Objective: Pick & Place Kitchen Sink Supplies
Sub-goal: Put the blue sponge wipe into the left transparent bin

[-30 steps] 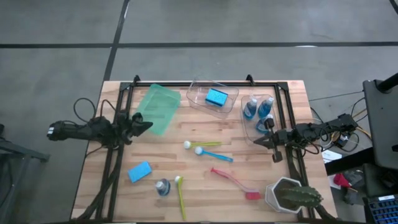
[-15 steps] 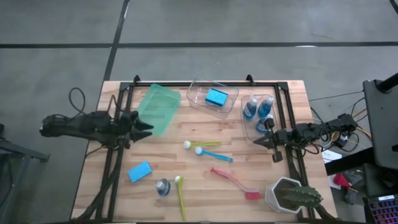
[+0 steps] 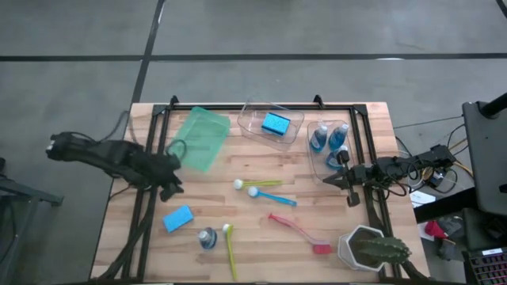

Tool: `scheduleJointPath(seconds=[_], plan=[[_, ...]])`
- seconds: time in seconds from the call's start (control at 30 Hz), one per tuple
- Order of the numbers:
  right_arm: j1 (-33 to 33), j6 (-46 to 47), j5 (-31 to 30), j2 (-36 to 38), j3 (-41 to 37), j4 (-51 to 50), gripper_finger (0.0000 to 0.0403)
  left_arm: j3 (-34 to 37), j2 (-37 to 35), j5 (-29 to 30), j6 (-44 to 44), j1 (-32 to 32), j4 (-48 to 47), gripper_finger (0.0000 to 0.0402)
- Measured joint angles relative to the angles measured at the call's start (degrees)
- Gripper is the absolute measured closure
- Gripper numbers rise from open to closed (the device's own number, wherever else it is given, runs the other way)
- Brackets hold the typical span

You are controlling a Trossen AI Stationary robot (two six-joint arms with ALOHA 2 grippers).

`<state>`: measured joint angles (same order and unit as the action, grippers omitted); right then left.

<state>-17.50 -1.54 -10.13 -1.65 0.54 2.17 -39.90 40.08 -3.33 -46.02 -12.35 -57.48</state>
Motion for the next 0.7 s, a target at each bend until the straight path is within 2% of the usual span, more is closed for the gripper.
scheduleJointPath(seconds=[0.37,0.57,0.7], plan=[[0.02,0.00,-0.07,-0.07,0.00,-0.04,0.0394,3.85,13.70,-7.13,-11.17,-10.04,0.10,0.0211],[0.00,-0.01,-0.03,-0.16,0.00,-0.02,0.0394,3.87,17.83,-6.99,-18.08,-17.69,7.81,0.0212],[0.00,-0.02,-0.06,-0.33,0.00,-0.02,0.0394,3.84,20.90,-6.69,-24.28,-23.50,8.68,0.0219]])
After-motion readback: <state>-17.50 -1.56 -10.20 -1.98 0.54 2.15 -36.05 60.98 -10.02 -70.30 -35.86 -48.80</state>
